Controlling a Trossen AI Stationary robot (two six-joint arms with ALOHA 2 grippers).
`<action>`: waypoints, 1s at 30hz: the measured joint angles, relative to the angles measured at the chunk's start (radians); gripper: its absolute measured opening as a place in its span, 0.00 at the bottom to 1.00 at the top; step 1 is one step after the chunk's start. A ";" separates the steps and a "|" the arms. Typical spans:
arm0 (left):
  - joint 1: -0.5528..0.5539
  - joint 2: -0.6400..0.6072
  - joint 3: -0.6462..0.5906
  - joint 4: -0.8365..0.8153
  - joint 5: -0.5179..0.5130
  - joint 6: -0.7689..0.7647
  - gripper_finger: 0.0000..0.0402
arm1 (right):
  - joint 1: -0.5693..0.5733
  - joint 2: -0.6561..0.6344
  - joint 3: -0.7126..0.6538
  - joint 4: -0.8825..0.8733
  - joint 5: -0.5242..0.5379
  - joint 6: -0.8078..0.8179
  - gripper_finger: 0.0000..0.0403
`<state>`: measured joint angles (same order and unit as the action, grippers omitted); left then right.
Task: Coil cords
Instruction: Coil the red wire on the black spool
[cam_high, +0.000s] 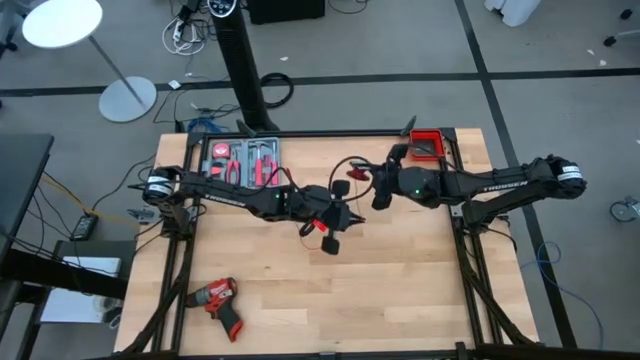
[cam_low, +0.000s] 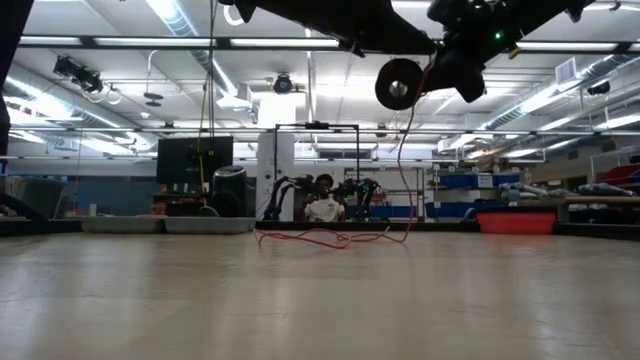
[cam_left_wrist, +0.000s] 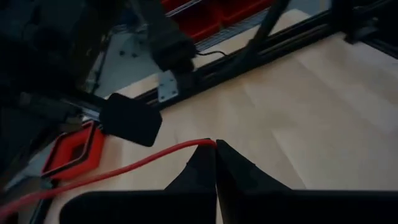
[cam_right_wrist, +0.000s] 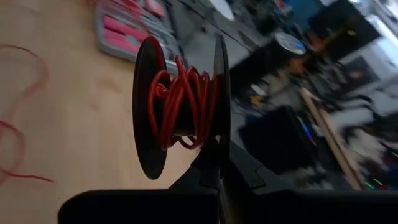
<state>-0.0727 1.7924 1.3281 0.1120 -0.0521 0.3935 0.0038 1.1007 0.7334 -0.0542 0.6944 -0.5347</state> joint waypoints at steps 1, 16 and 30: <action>0.001 0.000 0.001 -0.002 0.015 0.000 0.00 | 0.000 0.000 0.000 -0.001 -0.025 0.001 0.00; 0.038 -0.002 0.157 -0.151 0.066 -0.070 0.00 | 0.051 0.028 0.000 0.130 -0.070 -0.034 0.00; 0.032 0.042 0.158 -0.178 0.005 -0.133 0.00 | 0.073 0.028 -0.004 0.114 -0.102 0.255 0.00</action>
<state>-0.0404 1.8345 1.4857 -0.0665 -0.0472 0.2607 0.0765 1.1290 0.7292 0.0596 0.5922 -0.2795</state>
